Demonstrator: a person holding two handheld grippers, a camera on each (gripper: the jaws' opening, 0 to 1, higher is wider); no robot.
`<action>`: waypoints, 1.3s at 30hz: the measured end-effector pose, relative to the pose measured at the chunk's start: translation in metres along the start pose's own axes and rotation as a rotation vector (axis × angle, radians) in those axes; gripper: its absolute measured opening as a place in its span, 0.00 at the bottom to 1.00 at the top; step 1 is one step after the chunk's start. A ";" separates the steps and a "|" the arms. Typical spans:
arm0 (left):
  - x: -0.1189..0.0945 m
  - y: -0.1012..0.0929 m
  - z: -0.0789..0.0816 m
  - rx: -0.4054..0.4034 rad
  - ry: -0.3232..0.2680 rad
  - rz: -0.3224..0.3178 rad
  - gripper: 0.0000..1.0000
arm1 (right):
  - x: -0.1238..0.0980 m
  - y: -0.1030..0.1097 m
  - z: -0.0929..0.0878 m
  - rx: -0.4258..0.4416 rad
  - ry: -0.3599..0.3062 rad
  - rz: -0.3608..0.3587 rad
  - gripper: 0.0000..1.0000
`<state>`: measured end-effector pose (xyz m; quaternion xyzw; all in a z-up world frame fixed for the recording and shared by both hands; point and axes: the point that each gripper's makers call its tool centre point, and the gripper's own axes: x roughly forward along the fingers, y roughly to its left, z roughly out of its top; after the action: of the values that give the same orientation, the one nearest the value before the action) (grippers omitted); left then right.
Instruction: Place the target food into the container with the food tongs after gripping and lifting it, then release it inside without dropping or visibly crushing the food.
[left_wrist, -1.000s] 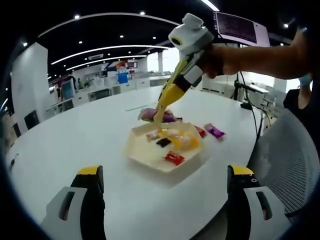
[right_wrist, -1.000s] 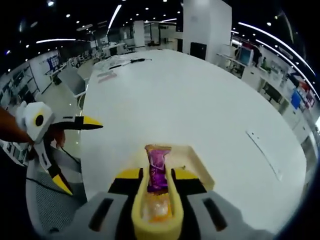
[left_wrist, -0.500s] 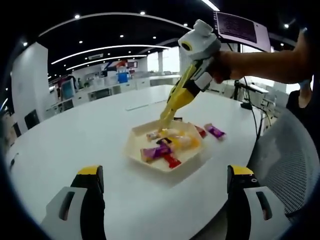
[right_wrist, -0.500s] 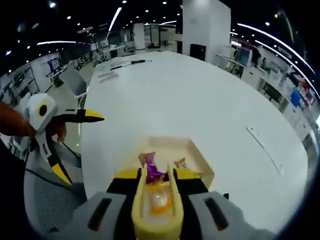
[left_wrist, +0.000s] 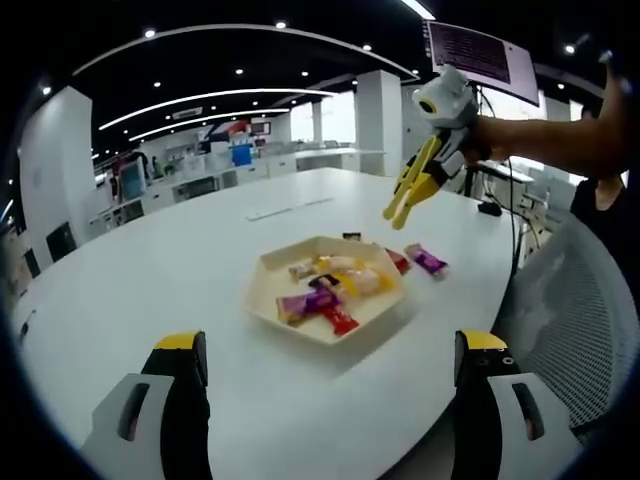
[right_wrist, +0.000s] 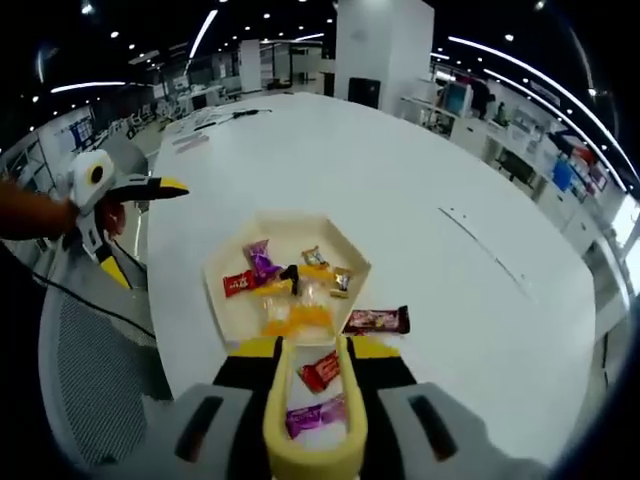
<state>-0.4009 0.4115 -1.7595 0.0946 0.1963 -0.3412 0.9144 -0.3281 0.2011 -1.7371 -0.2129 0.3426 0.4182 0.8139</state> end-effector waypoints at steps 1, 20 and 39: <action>0.000 -0.001 0.000 -0.002 0.001 -0.003 1.00 | -0.004 -0.001 -0.004 -0.009 -0.001 -0.012 0.24; 0.000 0.002 -0.003 0.001 0.011 0.008 1.00 | -0.014 -0.004 -0.043 0.140 0.002 -0.068 0.24; -0.001 0.003 0.000 -0.013 -0.001 0.014 1.00 | 0.004 0.009 -0.083 0.024 0.118 -0.135 0.24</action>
<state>-0.3998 0.4147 -1.7593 0.0897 0.1973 -0.3338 0.9174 -0.3651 0.1554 -1.7969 -0.2501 0.3798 0.3452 0.8210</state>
